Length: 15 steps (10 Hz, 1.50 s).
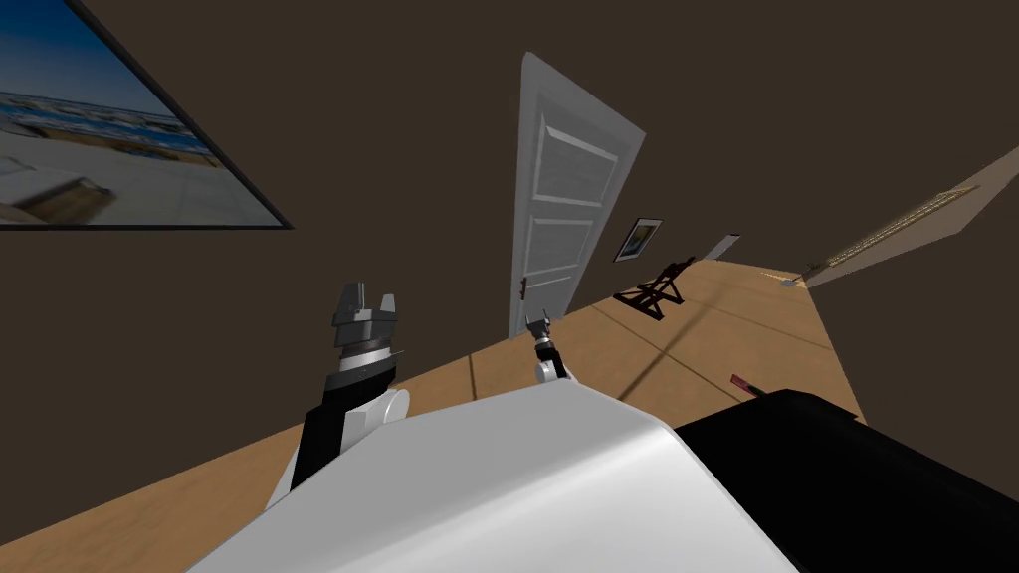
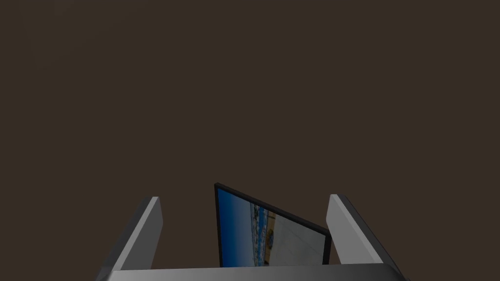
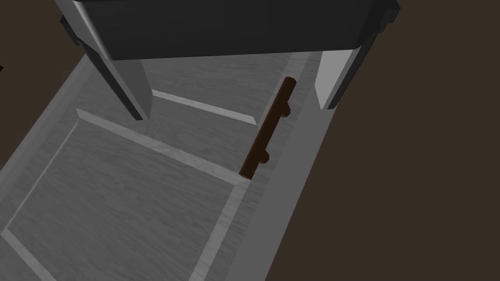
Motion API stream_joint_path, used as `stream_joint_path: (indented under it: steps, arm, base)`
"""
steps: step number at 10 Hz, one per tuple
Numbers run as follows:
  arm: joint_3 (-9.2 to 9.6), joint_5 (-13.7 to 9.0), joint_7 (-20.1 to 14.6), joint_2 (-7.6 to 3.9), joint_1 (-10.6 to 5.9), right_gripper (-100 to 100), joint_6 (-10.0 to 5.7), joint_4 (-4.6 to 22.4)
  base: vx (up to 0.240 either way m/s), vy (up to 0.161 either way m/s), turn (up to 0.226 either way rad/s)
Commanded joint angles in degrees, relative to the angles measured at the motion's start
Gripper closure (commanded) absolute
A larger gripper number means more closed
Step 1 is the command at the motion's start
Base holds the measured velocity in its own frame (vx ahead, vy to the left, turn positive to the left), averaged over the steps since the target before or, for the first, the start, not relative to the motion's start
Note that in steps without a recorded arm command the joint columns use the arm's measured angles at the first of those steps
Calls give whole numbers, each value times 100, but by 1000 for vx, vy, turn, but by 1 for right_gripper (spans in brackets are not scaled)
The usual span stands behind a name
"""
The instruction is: Pull the door open
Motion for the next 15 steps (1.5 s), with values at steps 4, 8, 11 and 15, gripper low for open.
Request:
stream_joint_path:
  steps: [4, 8, 11, 15]
  arm:
    - [76, -194, -514, -57, -204, -100, -185, 580]
    - [138, -357, -928, -98, -372, -100, -321, 1048]
    - [182, -475, -1226, -124, -492, -100, -419, 1383]
    - [252, -659, -1694, -163, -681, -100, -573, 1910]
  base:
    - [61, -93, 143]
    - [57, -92, 132]
    - [46, -89, 127]
    - [56, -99, 138]
